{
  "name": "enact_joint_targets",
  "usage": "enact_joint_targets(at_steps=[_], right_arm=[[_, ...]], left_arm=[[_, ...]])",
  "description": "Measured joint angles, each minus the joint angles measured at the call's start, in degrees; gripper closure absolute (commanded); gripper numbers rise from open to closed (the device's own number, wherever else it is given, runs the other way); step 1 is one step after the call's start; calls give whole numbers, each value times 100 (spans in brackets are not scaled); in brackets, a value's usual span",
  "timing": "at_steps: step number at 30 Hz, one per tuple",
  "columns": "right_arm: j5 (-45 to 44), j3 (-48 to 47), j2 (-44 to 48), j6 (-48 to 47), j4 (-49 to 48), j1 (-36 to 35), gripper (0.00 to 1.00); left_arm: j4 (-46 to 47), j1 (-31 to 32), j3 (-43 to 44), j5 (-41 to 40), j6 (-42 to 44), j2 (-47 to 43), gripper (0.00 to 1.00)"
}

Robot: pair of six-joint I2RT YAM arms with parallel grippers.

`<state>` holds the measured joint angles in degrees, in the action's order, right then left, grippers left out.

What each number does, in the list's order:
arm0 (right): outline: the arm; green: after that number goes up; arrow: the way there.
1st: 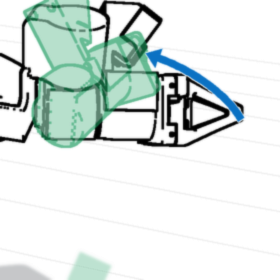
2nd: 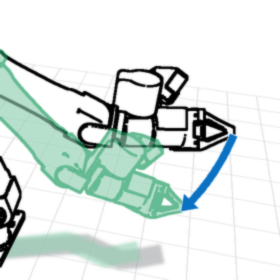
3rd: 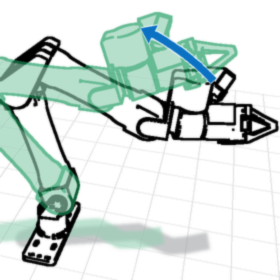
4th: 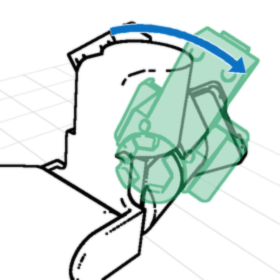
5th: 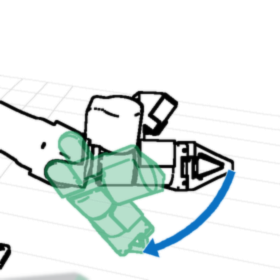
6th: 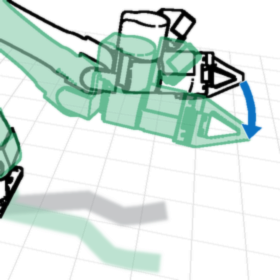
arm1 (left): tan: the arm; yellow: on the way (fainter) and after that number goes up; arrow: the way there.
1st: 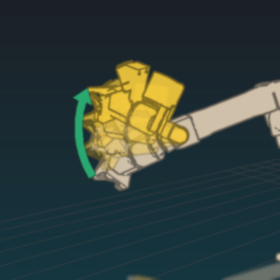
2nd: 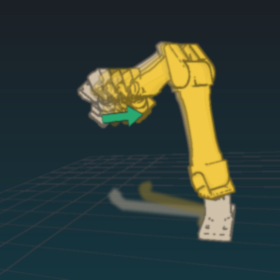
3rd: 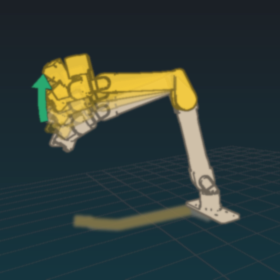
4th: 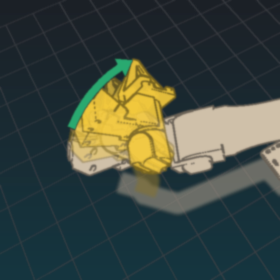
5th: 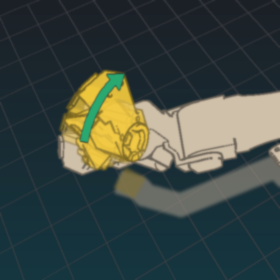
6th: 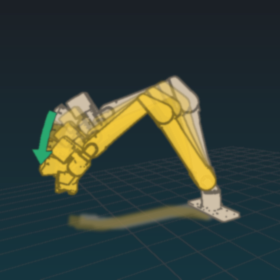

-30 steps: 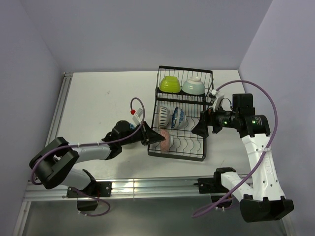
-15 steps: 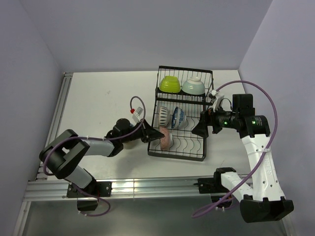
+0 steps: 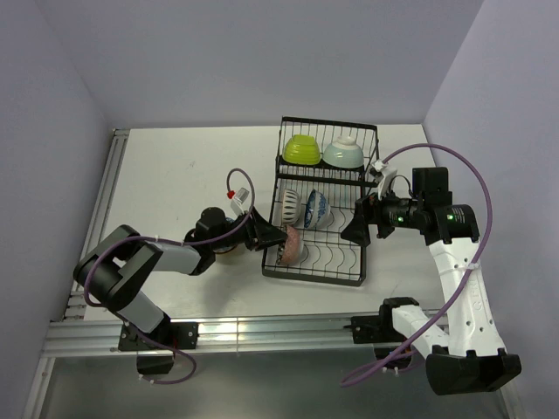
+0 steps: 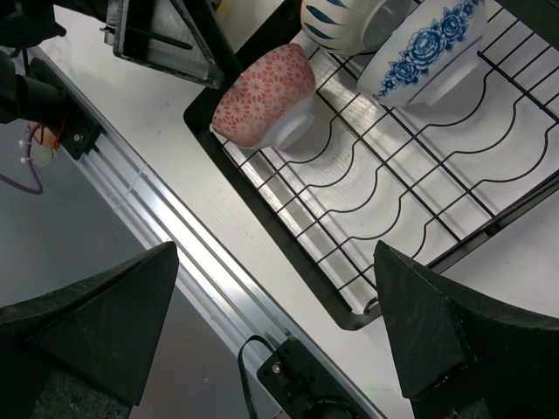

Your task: Load the bowls into the dish rack

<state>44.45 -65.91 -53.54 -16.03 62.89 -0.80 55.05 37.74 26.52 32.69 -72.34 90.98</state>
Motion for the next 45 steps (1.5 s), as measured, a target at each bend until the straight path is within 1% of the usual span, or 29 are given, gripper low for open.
enact_joint_targets(at_steps=[1,6,9,12,17,18,20,24,25,26,27,28,29,31,37,39,41,45], right_arm=[[0,-2,0,-11,13,0,0],[0,-2,4,-55,94,0,0],[-4,-2,7,-103,146,0,0],[-11,-2,7,-168,199,0,0],[-11,-2,7,-310,284,0,0],[-7,-2,7,-339,302,0,0],[-9,-4,7,-402,350,0,0],[-11,-4,-4,-492,422,0,0],[-11,-4,-13,-507,428,0,0],[-7,-4,-24,-509,428,0,0],[-9,-4,-37,-511,428,0,0],[-9,-4,-48,-511,426,0,0],[-11,-2,-52,-511,426,0,0],[-26,-2,-55,-511,424,0,0],[-50,-4,-107,-535,424,0,0],[-66,-4,-131,-549,426,0,0],[-96,-2,-146,-551,424,0,0],[-168,-4,-188,-549,424,0,0]], left_arm=[[-7,-7,2,24,15,0,42],[-26,-28,4,74,57,-28,38],[-227,-83,4,122,109,-254,37],[-734,-197,20,205,328,-813,37],[-1934,-612,378,568,1121,-1810,36],[-2234,-719,518,697,1414,-1941,35],[-3126,-975,942,960,2251,-2144,34],[-5357,-1512,2068,1298,4461,-2286,32],[-5845,-1633,2304,1360,4953,-2293,15],[-6378,-1773,2553,1408,5525,-2299,9],[-6994,-1919,2817,1408,6284,-2321,5],[-7396,-2017,2981,1403,6732,-2334,5],[-7989,-2157,3204,1390,7431,-2358,5],[-8804,-2337,3497,1335,8406,-2385,5],[-10725,-2503,4035,1021,10778,-2365,7],[-11191,-2496,4046,942,11363,-2341,9],[-11510,-2452,4044,863,11728,-2273,13],[-11683,-2041,3871,494,12128,-2070,17]])
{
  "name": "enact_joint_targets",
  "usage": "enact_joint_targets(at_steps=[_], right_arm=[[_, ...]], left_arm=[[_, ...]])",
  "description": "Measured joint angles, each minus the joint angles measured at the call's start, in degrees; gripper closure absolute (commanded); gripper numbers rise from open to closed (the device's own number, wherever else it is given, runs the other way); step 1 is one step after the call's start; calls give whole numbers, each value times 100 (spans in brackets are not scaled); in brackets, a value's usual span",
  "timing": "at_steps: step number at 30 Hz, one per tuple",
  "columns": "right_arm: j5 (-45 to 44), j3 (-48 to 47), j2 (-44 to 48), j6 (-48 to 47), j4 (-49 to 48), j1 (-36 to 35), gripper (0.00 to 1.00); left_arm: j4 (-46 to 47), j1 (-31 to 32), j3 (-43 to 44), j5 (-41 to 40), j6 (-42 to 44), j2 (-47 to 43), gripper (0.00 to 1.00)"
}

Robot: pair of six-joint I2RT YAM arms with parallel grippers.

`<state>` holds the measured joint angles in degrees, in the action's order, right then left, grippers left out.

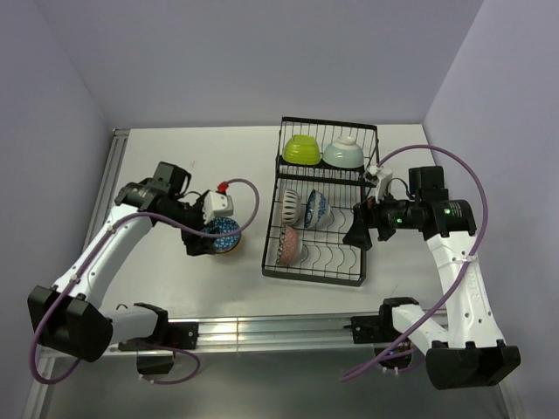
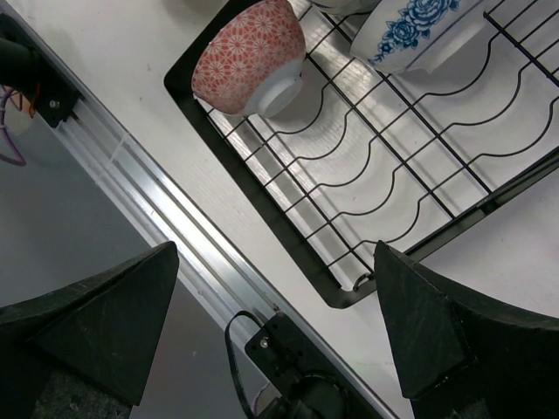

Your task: Load the bowls into the dish rack

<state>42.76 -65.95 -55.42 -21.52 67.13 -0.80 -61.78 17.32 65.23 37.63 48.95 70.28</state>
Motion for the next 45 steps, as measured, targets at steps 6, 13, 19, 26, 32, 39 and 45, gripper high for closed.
enact_joint_targets(at_steps=[6,13,19,26,32,39,45], right_arm=[[-146,0,-57,4,0,0,0],[-269,0,-57,2,2,0,0],[-291,-4,-107,-17,24,0,0],[-291,-4,-173,-66,59,0,0],[-297,-13,-181,-85,96,0,0],[-341,-15,-184,-107,118,0,0],[-400,-59,-181,-138,155,0,0]], left_arm=[[273,673,-511,-603,234,98,20],[675,828,-743,-962,660,334,27],[868,839,-776,-1078,994,664,32],[1001,839,-787,-1165,1095,1082,45],[1047,839,-787,-1209,1185,1351,53],[955,839,-782,-1200,1290,1552,79],[787,844,-597,-1147,1344,1558,97]])
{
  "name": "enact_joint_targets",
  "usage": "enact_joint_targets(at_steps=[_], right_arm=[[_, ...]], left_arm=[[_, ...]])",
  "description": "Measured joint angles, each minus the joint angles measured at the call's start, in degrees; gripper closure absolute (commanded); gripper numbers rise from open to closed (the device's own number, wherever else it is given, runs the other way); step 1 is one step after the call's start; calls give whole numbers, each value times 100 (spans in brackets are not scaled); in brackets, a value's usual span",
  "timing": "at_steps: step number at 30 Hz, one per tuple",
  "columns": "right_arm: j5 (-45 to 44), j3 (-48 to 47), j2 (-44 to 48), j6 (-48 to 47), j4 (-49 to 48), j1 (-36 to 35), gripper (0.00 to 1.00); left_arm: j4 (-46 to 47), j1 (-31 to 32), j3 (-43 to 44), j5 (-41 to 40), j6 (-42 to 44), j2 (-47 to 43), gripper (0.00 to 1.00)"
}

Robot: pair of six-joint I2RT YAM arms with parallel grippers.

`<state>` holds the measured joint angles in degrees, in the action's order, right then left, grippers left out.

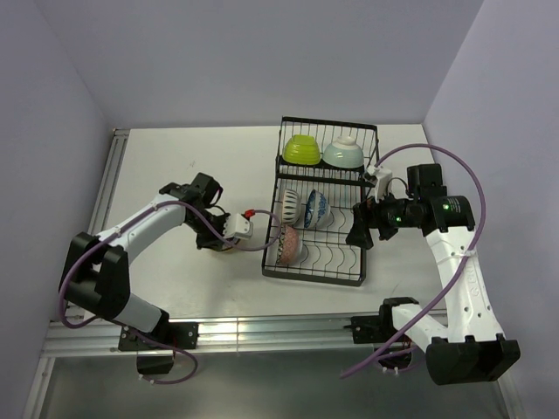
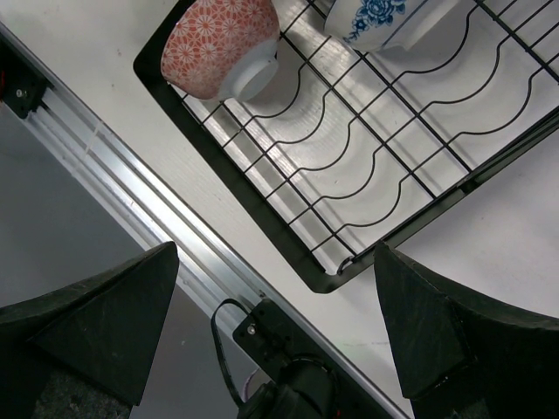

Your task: Load the bowls into the dish rack

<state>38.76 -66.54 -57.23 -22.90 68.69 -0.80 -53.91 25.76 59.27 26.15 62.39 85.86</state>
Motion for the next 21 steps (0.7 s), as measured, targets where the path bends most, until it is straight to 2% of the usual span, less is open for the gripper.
enact_joint_targets(at_steps=[7,13,21], right_arm=[[20,-160,0,-17,39,0,0],[116,-328,9,129,33,0,0],[55,-1252,-7,1043,-310,2,0]], left_arm=[[-175,0,66,118,-116,-122,100],[-146,0,66,208,-531,-789,100],[437,0,68,798,-1950,-1801,100]])
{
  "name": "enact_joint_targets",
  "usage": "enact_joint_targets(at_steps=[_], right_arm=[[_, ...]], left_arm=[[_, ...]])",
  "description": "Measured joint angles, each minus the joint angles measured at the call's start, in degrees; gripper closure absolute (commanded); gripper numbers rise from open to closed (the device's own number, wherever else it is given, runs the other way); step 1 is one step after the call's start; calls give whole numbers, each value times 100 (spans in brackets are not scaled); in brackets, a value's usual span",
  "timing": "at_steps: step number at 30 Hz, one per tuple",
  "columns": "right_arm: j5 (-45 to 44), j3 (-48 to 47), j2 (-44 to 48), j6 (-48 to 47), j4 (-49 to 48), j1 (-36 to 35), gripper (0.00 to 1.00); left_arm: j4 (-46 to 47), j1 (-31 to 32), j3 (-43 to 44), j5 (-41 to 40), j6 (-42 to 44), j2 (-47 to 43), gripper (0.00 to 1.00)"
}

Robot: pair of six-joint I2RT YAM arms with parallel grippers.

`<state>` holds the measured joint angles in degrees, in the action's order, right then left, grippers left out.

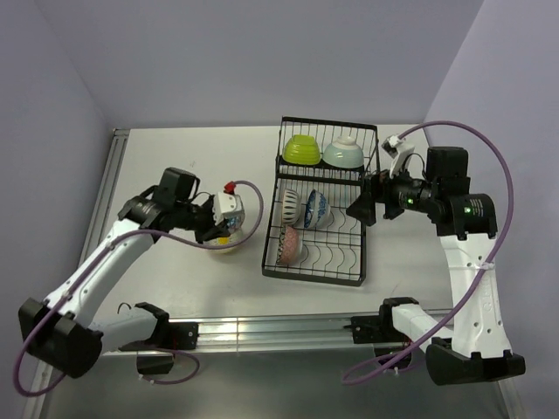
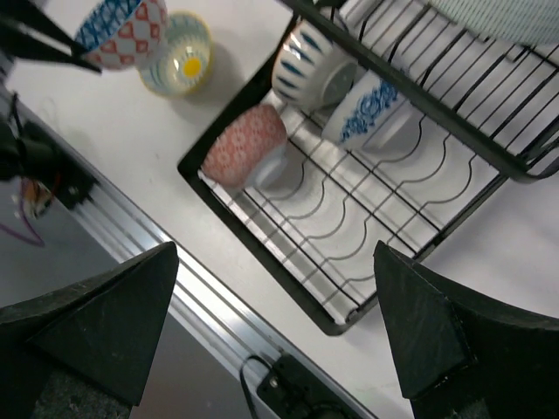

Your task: Load the bowls into the dish rack

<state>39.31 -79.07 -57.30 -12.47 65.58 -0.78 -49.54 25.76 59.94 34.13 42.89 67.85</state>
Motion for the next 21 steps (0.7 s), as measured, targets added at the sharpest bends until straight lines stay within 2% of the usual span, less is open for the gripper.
enact_joint_targets(at_steps=[5,10,13,16,21], right_arm=[[149,-87,20,789,-243,4,0],[730,485,234,1502,-334,7,0],[927,651,380,1932,-393,7,0],[1139,949,619,2472,-621,70,0],[1178,1414,933,3178,-813,184,0]], left_arm=[[1394,221,-175,509,-1561,-914,100],[3169,1248,-719,402,-3042,-1364,100],[3978,1858,-994,57,-3812,-1266,100],[4728,2476,-1222,-645,-4454,-1038,100],[5641,3532,-1285,-1676,-5112,-463,100]])
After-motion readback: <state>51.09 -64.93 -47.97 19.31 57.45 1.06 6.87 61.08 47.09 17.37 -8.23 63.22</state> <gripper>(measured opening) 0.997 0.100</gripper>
